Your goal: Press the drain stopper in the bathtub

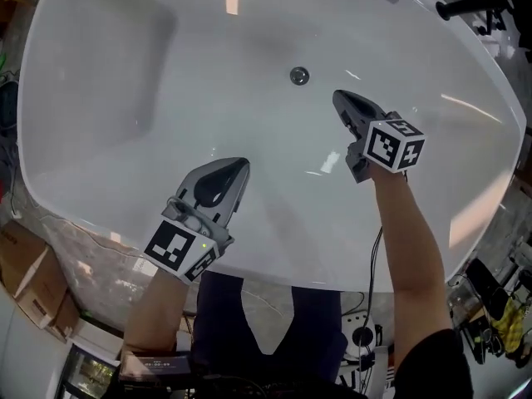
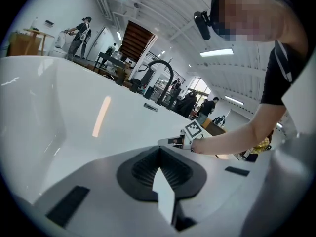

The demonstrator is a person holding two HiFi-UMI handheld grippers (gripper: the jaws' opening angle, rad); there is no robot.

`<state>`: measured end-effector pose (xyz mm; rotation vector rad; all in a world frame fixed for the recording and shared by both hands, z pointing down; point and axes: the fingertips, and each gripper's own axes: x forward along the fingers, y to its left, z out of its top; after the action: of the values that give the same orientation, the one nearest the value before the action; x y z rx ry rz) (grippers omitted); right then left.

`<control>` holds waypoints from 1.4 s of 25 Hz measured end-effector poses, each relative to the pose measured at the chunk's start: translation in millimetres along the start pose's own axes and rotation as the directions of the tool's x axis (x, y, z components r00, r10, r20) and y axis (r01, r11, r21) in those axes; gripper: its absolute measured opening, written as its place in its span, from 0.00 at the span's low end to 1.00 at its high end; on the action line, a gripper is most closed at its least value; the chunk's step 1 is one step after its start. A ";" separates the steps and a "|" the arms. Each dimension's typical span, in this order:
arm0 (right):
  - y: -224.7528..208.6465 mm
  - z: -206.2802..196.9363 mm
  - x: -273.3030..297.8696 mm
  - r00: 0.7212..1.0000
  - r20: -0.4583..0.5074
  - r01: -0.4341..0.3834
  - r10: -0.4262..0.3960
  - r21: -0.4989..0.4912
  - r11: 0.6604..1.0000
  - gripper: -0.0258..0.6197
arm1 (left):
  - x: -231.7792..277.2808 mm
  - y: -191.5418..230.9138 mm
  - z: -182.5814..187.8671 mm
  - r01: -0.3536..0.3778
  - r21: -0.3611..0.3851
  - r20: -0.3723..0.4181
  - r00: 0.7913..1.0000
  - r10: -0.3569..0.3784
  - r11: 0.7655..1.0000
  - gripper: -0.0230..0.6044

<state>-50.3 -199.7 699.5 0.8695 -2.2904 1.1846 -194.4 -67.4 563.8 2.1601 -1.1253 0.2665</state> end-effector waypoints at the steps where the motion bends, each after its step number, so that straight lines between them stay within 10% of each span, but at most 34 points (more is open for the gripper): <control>1: -7.7 -4.6 11.2 1.000 -0.012 0.008 -0.008 0.002 1.000 0.06 | 2.6 0.9 -1.8 0.009 0.013 0.004 1.000 -0.010 1.000 0.05; 35: -183.8 -128.7 227.5 0.912 -0.352 0.207 -0.208 -0.043 0.977 0.06 | 20.3 -7.0 -60.9 0.140 0.042 -0.249 0.960 -0.125 0.989 0.05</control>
<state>-76.4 -250.6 1013.9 0.7995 -1.8610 1.1361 -169.1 -38.2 615.5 2.1720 -0.8388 0.4973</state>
